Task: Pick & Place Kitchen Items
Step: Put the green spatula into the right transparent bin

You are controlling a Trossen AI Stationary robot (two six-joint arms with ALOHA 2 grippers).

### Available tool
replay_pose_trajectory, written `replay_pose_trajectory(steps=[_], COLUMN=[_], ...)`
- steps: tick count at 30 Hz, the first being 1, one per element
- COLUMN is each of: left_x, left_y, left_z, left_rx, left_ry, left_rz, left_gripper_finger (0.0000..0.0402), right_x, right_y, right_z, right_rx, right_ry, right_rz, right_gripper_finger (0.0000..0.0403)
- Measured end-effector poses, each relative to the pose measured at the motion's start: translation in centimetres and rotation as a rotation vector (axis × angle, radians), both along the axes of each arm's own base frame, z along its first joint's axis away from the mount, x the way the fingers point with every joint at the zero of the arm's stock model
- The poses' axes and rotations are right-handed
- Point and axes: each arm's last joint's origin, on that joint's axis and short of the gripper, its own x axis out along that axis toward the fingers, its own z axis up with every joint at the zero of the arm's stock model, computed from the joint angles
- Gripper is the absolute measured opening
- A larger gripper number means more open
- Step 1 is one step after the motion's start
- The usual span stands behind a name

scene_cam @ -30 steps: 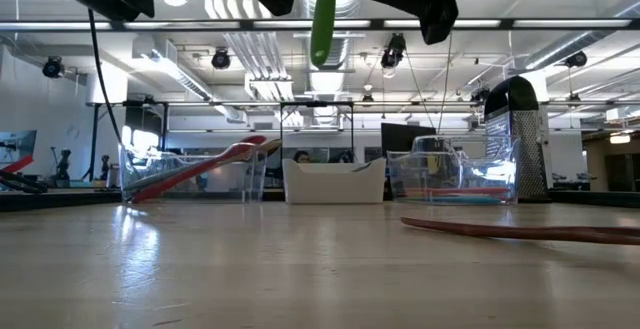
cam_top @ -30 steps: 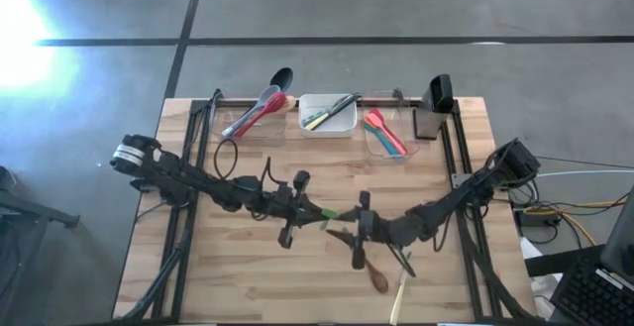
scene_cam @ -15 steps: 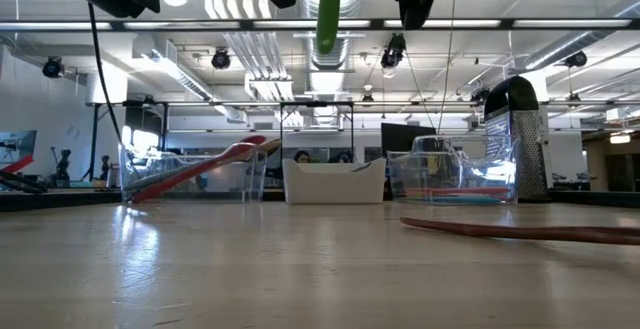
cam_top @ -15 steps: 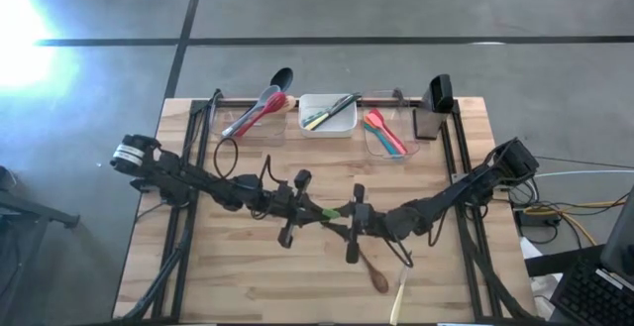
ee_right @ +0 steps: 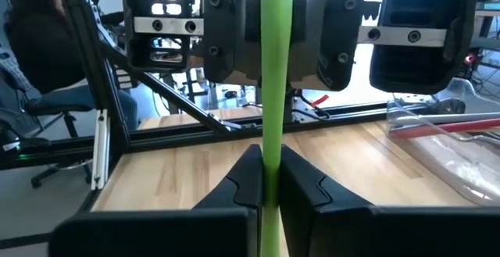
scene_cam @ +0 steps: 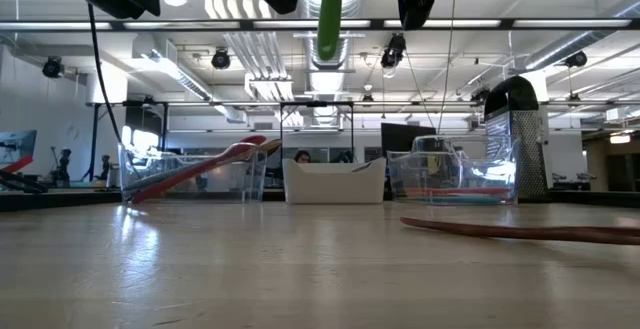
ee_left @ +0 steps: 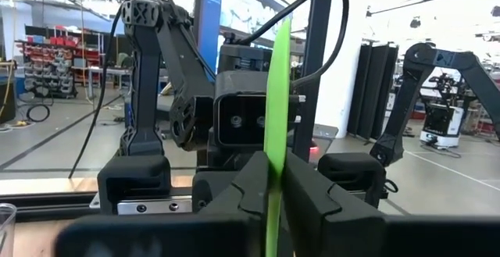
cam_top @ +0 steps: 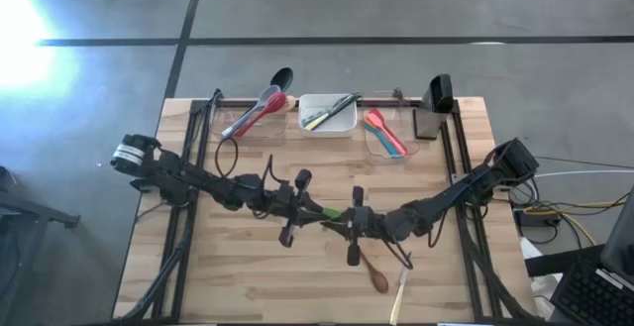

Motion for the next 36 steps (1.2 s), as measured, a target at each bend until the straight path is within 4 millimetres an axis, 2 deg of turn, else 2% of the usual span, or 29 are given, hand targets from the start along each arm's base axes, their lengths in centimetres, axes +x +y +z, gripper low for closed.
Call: replay_pose_trajectory(steps=[6,11,15,18,23,29,32,36], left_x=[0.2,0.8,1.2,1.0,-0.4,-2.3,-2.7,-2.6], left_y=[-0.1,-0.5,-0.5,-0.5,0.0,0.6,0.8,0.9], left_z=[-0.3,-0.5,0.0,0.2,1.0,1.3,1.1,0.7], left_rx=[0.033,0.087,0.057,0.062,0.105,0.135,0.148,0.144], left_ry=[0.048,0.153,0.218,0.251,0.339,0.489,0.533,0.562], left_rz=[-0.016,-0.025,-0.013,-0.006,0.01,0.058,0.089,0.132], left_gripper_finger=[0.0102,0.0195,0.0274,0.0312,0.0327,0.0328,0.0328,0.0328], right_x=[0.1,0.1,0.1,-0.2,-2.4,-6.5,-8.6,-10.4], right_y=[0.0,-0.1,-0.1,-0.2,-0.2,-0.7,-2.3,-5.6], right_z=[0.0,0.1,0.0,0.1,1.9,4.9,6.3,7.8], right_rx=[-0.005,-0.012,-0.018,-0.037,-0.023,-0.05,-0.048,-0.015], right_ry=[0.001,0.003,0.011,0.049,0.129,0.227,0.26,0.274], right_rz=[-0.006,-0.017,-0.022,-0.032,-0.067,-0.135,-0.223,-0.337], right_gripper_finger=[0.0011,0.0011,0.0011,0.0011,0.0011,0.0011,0.0011,0.0011])
